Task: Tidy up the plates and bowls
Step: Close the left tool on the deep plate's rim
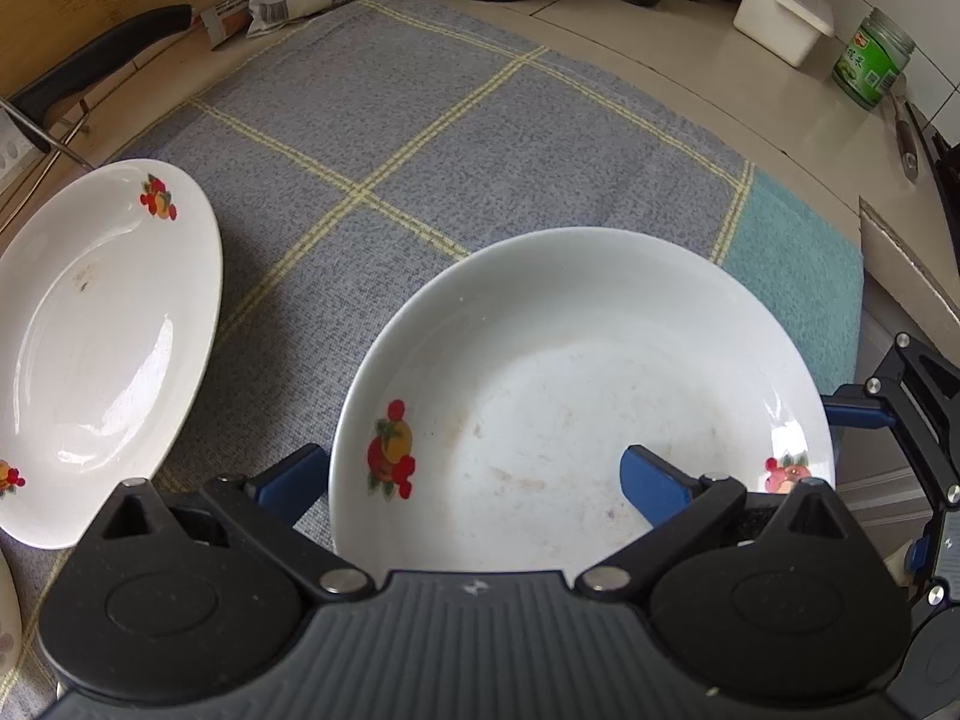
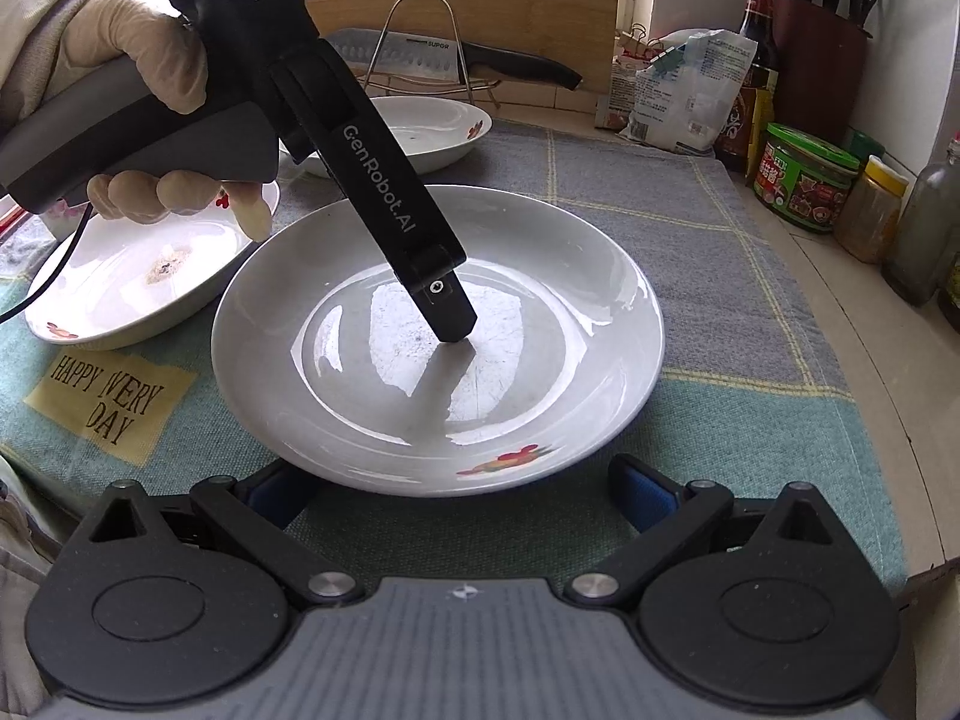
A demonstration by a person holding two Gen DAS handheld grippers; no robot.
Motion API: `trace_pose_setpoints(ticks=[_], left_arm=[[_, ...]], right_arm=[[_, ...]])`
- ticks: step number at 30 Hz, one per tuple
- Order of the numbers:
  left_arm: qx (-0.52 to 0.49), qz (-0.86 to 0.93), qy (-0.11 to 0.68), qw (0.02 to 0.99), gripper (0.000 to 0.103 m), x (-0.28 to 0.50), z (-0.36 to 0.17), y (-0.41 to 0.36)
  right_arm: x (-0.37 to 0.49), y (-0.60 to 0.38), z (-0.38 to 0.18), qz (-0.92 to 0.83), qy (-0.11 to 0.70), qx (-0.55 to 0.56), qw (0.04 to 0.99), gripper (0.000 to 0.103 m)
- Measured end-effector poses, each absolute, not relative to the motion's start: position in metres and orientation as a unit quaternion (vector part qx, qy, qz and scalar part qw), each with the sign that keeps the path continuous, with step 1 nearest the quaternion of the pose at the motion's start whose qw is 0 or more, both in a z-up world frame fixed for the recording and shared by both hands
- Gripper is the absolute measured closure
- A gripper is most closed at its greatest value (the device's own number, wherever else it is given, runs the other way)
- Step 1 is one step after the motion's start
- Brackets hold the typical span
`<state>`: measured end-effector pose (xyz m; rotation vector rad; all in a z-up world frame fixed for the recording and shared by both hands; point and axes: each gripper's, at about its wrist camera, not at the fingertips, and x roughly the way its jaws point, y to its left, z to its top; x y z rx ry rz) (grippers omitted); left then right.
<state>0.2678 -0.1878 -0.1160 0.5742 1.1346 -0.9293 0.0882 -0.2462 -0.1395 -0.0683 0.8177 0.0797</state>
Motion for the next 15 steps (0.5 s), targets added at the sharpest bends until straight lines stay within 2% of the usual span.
trace_pose_setpoints(ticks=[15], left_arm=[[0.256,-0.483,0.530,0.649,0.004,0.2751,-0.1106,-0.1903]], right_arm=[[0.0822,-0.2446,-0.1414,0.048,0.373,-0.036,0.926,0.000]])
